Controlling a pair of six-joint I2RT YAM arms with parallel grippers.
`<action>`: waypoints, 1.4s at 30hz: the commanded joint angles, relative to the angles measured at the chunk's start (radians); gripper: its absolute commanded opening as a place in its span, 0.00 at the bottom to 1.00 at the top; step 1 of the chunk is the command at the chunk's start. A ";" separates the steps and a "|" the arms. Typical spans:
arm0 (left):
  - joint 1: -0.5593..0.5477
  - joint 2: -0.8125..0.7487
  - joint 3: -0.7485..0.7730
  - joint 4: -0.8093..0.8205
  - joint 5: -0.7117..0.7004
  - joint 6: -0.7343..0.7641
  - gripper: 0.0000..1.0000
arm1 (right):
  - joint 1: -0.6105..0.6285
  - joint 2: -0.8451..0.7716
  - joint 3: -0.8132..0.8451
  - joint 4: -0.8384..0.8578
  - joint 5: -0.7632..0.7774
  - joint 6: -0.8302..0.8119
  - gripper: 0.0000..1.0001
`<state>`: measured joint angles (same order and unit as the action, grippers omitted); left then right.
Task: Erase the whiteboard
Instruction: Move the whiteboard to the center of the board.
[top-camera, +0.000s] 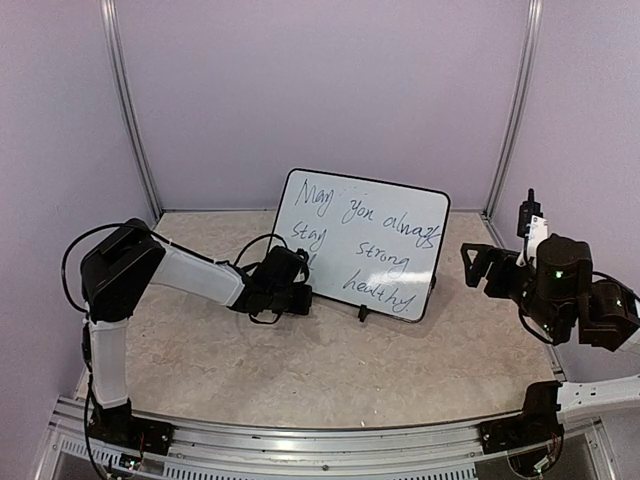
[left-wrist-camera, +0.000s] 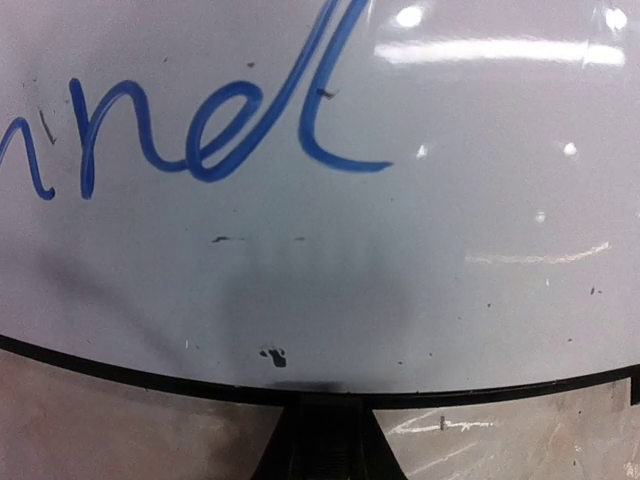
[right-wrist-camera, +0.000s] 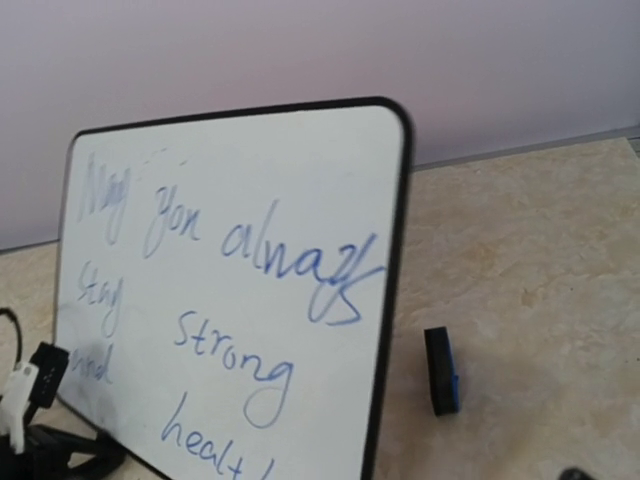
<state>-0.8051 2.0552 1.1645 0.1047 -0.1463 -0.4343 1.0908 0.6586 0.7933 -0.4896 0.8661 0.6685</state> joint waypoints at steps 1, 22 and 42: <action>-0.017 -0.055 -0.032 -0.136 -0.200 -0.164 0.00 | 0.008 -0.028 -0.013 -0.015 0.020 0.013 1.00; -0.115 -0.005 0.089 -0.453 -0.504 -0.610 0.00 | 0.009 -0.018 -0.053 0.069 0.011 -0.037 0.99; -0.137 0.187 0.404 -0.807 -0.512 -0.912 0.00 | 0.009 0.031 -0.090 0.125 -0.024 -0.031 1.00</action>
<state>-0.9382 2.1666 1.4815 -0.5682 -0.6292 -1.2396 1.0908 0.7109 0.7254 -0.3706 0.8505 0.6239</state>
